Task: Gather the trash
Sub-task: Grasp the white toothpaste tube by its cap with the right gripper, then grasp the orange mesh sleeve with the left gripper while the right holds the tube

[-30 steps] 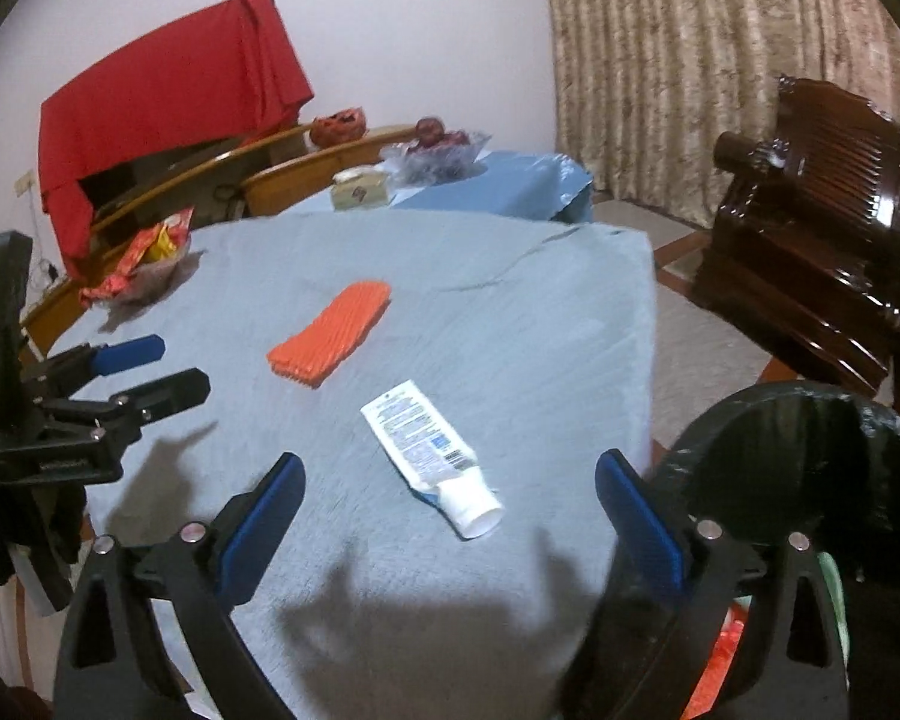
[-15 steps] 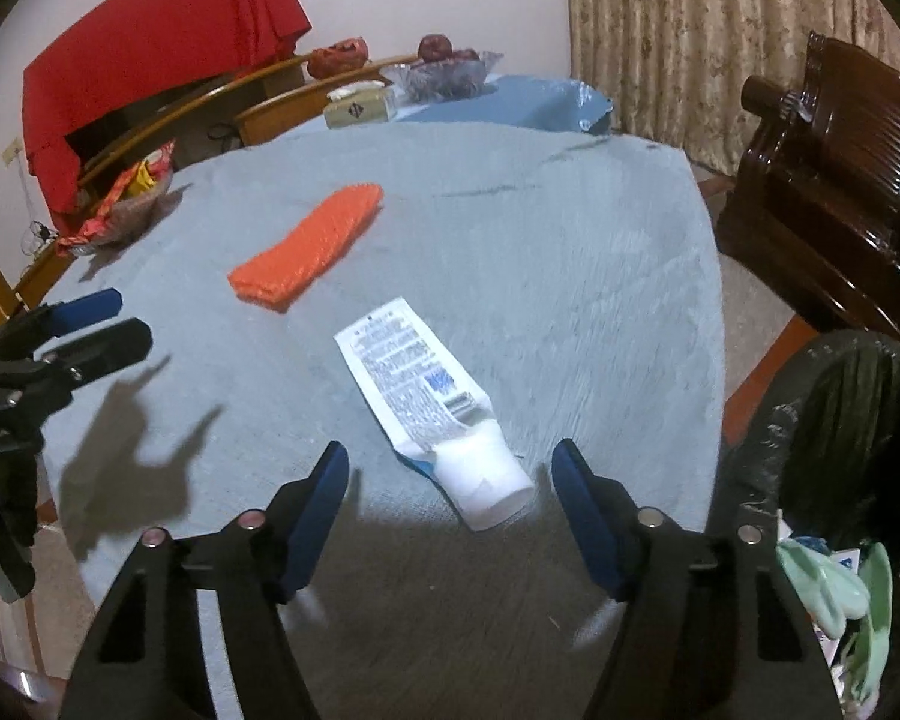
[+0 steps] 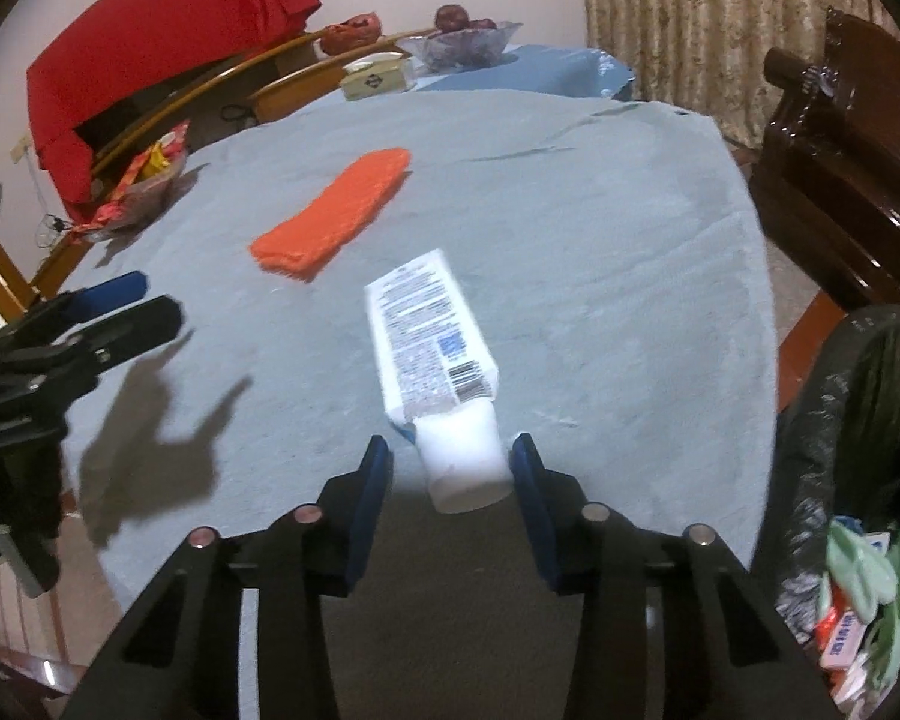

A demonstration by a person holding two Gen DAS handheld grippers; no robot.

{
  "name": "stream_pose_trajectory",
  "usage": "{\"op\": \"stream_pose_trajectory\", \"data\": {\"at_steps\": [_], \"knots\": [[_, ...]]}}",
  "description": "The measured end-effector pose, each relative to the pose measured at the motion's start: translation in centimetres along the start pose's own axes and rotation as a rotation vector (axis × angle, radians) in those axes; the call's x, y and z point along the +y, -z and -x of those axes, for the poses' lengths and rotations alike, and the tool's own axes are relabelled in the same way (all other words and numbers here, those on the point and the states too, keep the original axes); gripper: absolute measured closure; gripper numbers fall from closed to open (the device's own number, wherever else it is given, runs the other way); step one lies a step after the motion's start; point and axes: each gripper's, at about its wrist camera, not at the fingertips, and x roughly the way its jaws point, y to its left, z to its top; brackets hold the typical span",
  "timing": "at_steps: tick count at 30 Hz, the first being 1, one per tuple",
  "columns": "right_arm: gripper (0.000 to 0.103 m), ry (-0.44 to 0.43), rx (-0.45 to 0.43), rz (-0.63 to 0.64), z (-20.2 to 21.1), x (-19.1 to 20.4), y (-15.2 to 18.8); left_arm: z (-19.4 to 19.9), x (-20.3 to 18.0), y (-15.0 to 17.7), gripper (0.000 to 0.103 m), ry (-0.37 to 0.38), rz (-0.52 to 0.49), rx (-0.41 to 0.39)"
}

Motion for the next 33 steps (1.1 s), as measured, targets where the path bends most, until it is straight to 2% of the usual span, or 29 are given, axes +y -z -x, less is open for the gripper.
{"op": "stream_pose_trajectory", "data": {"at_steps": [8,10,12,14,24,33], "knots": [[0.054,0.021,-0.003,-0.025,-1.4,-0.1,-0.8,0.0,0.6,0.0,0.012,-0.004,0.009,0.003],[0.056,0.03,-0.004,-0.015,-1.4,0.2,-0.9,0.0,0.7,0.0,0.012,-0.004,0.011,0.003],[0.069,0.022,-0.004,-0.012,-1.5,0.4,-0.8,0.0,0.7,0.0,0.012,-0.004,0.011,0.003],[0.074,0.022,-0.007,-0.017,-1.4,0.4,-0.7,0.0,0.7,0.1,0.012,-0.003,0.012,0.004],[0.074,0.04,-0.059,-0.092,-1.2,-0.4,-2.3,-0.8,0.9,-0.6,0.012,-0.009,0.007,-0.012],[0.074,0.061,-0.082,-0.141,-1.9,-1.3,-4.5,-5.2,1.9,-3.6,0.012,-0.033,0.021,0.018]]}}
